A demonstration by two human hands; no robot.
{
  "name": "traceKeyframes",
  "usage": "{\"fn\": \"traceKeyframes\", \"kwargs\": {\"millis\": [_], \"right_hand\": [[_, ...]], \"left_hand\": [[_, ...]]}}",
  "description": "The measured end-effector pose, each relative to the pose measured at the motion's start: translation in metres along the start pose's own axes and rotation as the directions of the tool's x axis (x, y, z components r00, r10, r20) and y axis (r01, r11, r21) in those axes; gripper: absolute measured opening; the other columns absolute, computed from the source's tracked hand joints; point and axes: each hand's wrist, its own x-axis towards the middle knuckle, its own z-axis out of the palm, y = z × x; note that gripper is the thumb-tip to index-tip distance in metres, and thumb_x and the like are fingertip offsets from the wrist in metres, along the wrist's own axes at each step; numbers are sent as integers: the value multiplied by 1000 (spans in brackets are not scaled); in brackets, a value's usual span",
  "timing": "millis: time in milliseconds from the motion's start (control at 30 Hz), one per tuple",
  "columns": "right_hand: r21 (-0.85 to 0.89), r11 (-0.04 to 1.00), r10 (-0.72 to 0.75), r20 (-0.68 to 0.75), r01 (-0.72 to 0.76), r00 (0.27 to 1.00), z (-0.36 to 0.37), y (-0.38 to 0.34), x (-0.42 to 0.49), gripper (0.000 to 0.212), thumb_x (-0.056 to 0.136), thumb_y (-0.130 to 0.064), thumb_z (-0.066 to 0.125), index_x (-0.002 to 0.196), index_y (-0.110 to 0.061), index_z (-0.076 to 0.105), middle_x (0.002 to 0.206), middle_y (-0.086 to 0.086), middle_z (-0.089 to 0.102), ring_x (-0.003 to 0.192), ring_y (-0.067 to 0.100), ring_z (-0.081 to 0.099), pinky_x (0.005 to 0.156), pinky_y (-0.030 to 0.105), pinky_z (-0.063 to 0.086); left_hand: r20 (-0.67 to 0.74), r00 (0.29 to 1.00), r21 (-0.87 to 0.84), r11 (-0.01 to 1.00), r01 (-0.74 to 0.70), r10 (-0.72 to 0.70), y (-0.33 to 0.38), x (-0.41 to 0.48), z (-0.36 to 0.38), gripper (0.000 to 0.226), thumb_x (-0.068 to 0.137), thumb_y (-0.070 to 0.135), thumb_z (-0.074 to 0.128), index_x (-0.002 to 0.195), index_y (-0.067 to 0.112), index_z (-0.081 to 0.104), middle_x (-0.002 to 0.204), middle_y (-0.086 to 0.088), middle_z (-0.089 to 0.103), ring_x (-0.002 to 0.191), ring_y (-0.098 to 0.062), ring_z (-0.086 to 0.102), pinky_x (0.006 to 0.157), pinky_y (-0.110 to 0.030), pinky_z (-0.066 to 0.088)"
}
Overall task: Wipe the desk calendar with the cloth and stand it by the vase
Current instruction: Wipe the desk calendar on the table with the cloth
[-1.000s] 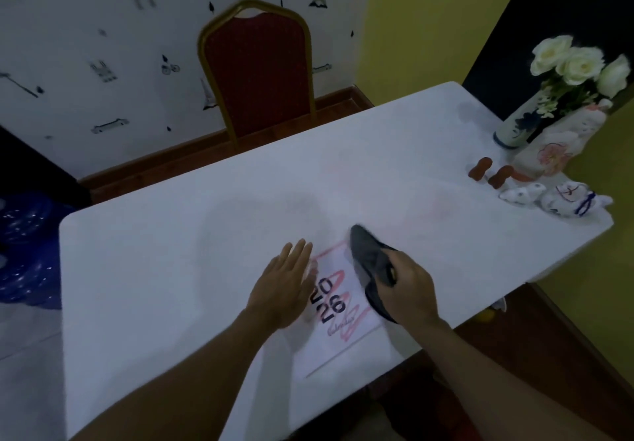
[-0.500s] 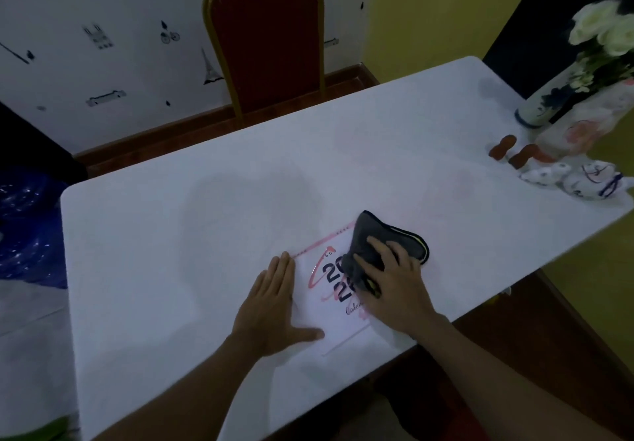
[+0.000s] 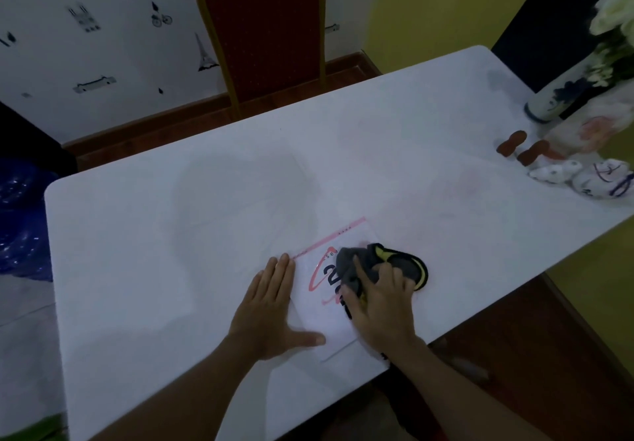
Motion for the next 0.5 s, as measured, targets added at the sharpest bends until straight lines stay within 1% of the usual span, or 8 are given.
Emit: {"fn": "traceKeyframes", "kwargs": {"millis": [67,133,167,200,233,333,433,500], "right_hand": [[56,998,-24,-22,25,999,-2,5,6,47,95,-46,51,134,-23,62,107,6,49,105,30,47,85,42,35],[83,996,-20,-30,22,999,-5,10,22,39,90,-35,60,125,-21,69,127,11,52,123,33,46,94,50,39],[81,997,-10,-21,12,1000,-5,11,30,35,89,-31,64,121,-20,71,137,11,51,129,32,44,97,49,37],[73,997,2,-15,-1,1000,-5,11,34,33,88,-29,66,119,-20,71,142,10,51,130,30,45,97,47,36],[64,998,9,-17,-8,1000,-4,9,35,32,88,-28,65,119,-20,70,143,8,52,127,28,47,94,46,37],[69,998,1,-62,3,998,3,4,14,42,86,-24,60,126,-15,69,132,8,62,113,31,54,85,45,44],[86,996,-27,-107,36,994,6,2,-11,43,81,-17,65,123,-11,71,117,10,66,106,29,52,80,46,50],[118,993,4,-109,9,994,3,5,-3,42,79,-12,70,121,-10,73,108,10,64,100,29,53,77,46,50]], "left_hand": [[-4,1000,-10,1000,0,0,-1,0,1,149,52,110,32,150,19,-34,162,1,-36,151,-18,-31,127,-40,-9],[-6,1000,-12,1000,-11,11,-1,-1,1,149,53,109,33,152,17,-30,163,1,-34,152,-18,-30,126,-40,-9],[-6,1000,-11,1000,-13,13,-1,-2,0,149,54,109,34,153,17,-29,164,0,-33,152,-18,-29,126,-40,-9],[-7,1000,-12,1000,-12,12,-1,-2,0,149,54,109,34,154,16,-28,164,0,-32,152,-18,-29,126,-40,-9],[-6,1000,-14,1000,-11,11,-1,-2,0,149,54,108,34,154,16,-28,164,0,-33,152,-18,-30,126,-40,-9],[2,1000,-8,1000,-11,11,0,-1,-1,149,54,109,33,153,16,-29,163,0,-34,151,-19,-31,126,-40,-10],[-5,1000,-7,1000,-9,9,0,-1,-1,148,54,109,32,153,16,-30,163,0,-34,151,-19,-31,126,-40,-10],[-12,1000,-10,1000,-8,8,-1,-2,0,148,54,109,33,153,17,-29,164,1,-33,152,-18,-30,126,-39,-11]]}}
